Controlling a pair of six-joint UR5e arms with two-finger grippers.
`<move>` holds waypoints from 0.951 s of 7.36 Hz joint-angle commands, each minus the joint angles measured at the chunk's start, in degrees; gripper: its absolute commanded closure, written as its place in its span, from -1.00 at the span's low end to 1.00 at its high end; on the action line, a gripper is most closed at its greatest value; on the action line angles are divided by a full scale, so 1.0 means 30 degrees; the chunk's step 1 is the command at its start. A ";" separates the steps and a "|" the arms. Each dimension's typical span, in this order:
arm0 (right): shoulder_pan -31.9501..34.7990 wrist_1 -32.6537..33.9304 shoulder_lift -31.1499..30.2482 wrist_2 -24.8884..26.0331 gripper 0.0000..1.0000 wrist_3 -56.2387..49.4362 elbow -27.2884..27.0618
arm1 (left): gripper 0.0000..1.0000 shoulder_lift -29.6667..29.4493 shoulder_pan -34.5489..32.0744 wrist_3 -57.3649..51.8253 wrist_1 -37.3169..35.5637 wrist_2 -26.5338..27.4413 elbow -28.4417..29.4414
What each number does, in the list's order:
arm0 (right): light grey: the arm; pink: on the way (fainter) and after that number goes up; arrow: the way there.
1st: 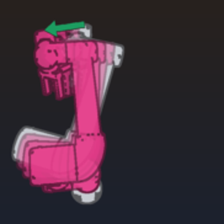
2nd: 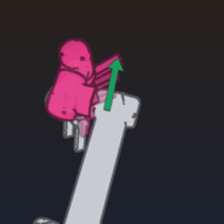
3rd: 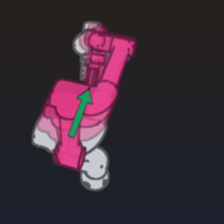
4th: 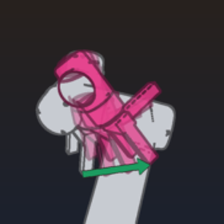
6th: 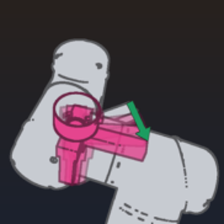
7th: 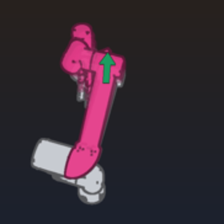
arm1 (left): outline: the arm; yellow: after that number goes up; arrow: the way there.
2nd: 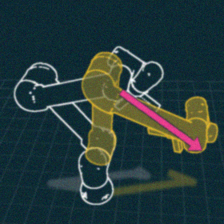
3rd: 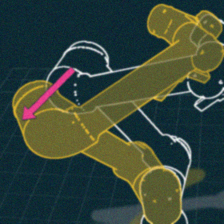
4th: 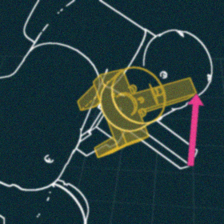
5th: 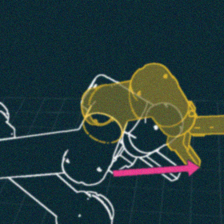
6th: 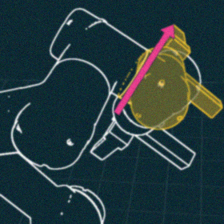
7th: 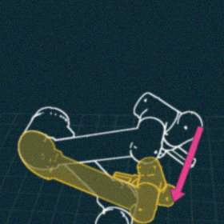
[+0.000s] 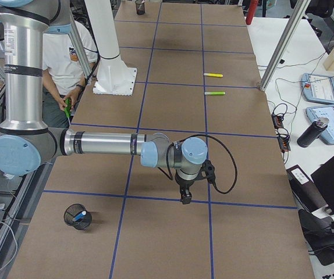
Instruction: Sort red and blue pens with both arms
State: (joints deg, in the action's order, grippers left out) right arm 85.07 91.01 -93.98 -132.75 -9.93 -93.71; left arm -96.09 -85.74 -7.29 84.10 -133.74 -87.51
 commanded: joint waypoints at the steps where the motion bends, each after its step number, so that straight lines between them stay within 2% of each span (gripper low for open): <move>1: 0.0031 0.0016 0.0009 0.0040 -1.00 -0.0001 0.0005 | -0.99 0.0506 -0.0044 0.0228 0.0237 -0.0009 -0.0593; 7: 0.0559 0.0807 0.0506 0.0011 -1.00 -0.0001 -0.0024 | -0.99 0.0361 -0.0015 0.0143 0.0268 0.0079 -0.0948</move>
State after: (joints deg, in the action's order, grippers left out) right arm 86.41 92.95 -92.85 -132.71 -9.93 -93.74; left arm -94.87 -85.79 -6.84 84.90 -133.51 -90.08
